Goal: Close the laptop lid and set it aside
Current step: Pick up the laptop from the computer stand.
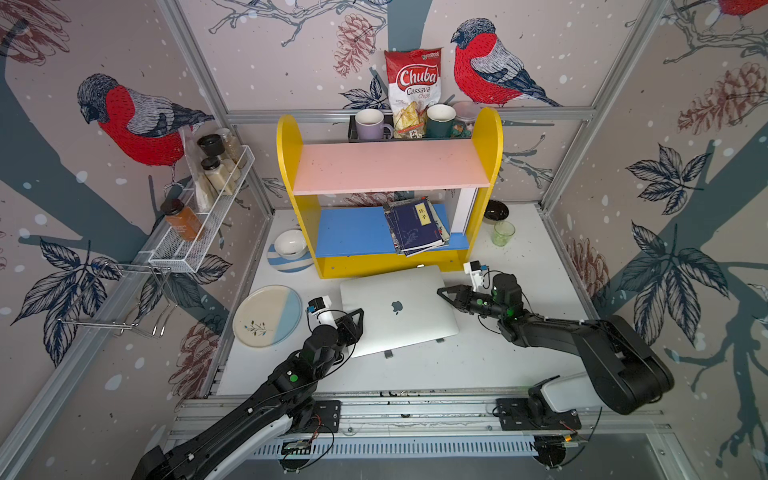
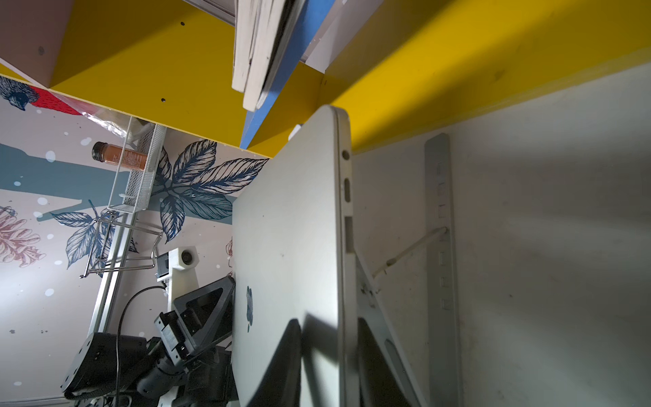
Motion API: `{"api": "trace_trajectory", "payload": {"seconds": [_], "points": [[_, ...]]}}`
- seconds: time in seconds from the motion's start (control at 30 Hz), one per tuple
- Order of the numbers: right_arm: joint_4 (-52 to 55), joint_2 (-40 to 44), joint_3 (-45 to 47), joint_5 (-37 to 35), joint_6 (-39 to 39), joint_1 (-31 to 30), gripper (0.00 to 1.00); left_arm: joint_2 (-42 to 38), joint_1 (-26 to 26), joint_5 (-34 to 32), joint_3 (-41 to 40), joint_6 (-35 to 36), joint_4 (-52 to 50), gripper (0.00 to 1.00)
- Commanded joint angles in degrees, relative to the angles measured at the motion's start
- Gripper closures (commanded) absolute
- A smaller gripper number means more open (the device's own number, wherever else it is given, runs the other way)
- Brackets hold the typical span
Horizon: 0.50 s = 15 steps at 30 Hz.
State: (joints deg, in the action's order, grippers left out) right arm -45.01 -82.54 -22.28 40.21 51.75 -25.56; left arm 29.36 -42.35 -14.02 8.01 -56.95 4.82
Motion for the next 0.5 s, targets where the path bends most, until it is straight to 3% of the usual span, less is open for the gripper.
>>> {"api": "trace_trajectory", "payload": {"seconds": [0.0, 0.47], "points": [[-5.29, 0.01, -0.18, 11.53, 4.36, -1.69, 0.8, 0.81, 0.13, 19.42, 1.67, -0.88, 13.93, 0.55], [-4.05, 3.13, -0.47, 11.94, 5.27, -3.7, 0.81, 1.1, 1.21, 24.65, 3.9, -5.98, 19.01, 0.68]]}}
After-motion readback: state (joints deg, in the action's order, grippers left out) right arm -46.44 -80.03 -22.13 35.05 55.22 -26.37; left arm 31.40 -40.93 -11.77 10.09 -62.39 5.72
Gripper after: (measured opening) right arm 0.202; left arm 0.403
